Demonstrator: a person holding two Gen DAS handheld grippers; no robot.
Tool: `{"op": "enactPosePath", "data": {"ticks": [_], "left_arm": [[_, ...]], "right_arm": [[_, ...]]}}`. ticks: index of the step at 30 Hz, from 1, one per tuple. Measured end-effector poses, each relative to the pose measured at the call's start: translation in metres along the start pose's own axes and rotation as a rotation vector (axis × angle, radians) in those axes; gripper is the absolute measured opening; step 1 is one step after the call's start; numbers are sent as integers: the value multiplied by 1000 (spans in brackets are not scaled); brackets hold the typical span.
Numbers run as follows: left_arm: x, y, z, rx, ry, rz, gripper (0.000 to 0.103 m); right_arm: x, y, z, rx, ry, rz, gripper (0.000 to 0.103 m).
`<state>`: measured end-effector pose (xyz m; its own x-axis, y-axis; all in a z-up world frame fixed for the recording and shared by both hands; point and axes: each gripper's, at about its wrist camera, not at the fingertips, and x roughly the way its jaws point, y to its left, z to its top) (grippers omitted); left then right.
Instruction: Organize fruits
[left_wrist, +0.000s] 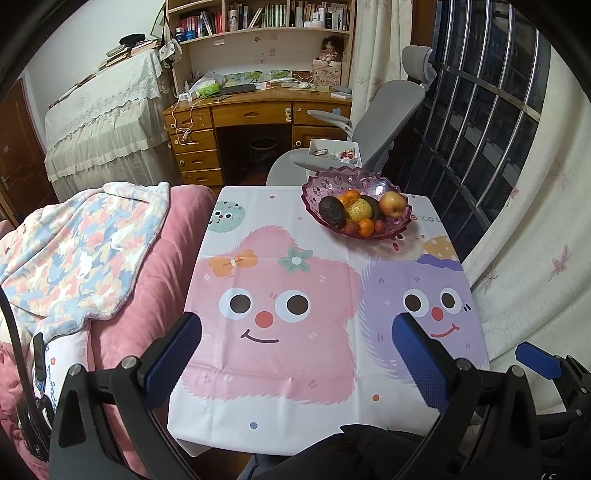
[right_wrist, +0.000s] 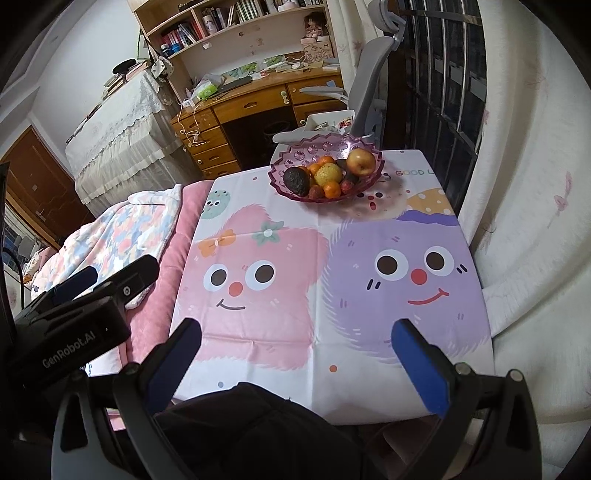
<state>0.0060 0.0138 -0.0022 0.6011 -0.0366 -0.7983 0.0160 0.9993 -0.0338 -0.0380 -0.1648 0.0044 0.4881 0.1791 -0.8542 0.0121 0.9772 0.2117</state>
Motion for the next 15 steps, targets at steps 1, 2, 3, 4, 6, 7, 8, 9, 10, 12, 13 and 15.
{"op": "enactPosePath", "data": {"ticks": [1,2,3,4,6,7,8,9,10,12,13,15], "left_arm": [[0,0,0,0,0,0,103],[1,0,-1,-1,-1,1,103],[1,0,-1,-4,-1,3,103],[1,0,-1,-3,-1,3,103],[1,0,-1,-3,-1,2,103],[1,0,-1,-2,-1,3,103],[1,1,-1,-2,-1,2,103],[1,1,-1,-2,-1,2,103],[1,1,-1,-2,0,3,103],[2,1,-1,-3,0,4,102],[1,1,0,-1,0,3,103],[2,1,0,-2,-1,4,103]], "right_arm": [[0,0,0,0,0,1,103],[0,0,0,0,0,1,103],[0,0,0,0,-1,0,103],[1,0,0,0,0,2,103],[1,0,0,0,1,2,103],[1,0,0,0,0,2,103],[1,0,0,-1,0,2,103],[1,0,0,-1,0,3,103],[2,-1,0,-1,0,4,103],[1,0,0,0,1,2,103],[1,0,0,0,1,2,103],[0,0,0,1,1,3,103]]}}
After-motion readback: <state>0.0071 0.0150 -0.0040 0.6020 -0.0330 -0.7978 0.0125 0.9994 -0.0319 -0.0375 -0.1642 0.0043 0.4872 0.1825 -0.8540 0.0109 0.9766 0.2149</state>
